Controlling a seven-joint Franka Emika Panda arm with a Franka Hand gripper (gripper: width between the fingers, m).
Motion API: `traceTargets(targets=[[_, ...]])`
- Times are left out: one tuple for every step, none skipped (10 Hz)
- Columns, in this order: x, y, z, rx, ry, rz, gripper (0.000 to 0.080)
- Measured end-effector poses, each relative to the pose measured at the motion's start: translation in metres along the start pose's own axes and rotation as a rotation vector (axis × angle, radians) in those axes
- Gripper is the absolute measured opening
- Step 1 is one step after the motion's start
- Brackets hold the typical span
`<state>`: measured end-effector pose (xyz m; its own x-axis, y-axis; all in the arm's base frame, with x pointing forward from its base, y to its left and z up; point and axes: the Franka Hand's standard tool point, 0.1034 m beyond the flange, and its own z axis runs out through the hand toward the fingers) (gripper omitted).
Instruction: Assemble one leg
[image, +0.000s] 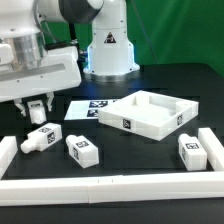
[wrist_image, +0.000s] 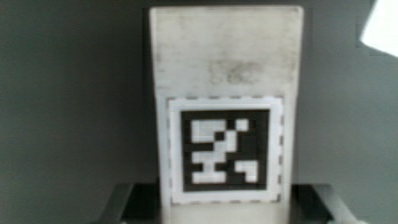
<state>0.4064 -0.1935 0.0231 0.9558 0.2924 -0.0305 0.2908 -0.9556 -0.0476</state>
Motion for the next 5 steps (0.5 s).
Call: traceTargets(targets=[[-0.0089,0.0030,0.0075,-0.004,-0.004,0.006,0.0287],[-0.0122,0.0021,0.0090,-0.007,-0.004,0.009,0.0287],[-0.0144,0.0035,0.0105,-0.012,-0.003,0.008,0.0287],[-0.0150,0.0036,0.0117,-0.011,-0.005,0.009,0.0287],[-0.0147,0.0035,0.0117,-0.011,-0.005,0.008,0.0287]])
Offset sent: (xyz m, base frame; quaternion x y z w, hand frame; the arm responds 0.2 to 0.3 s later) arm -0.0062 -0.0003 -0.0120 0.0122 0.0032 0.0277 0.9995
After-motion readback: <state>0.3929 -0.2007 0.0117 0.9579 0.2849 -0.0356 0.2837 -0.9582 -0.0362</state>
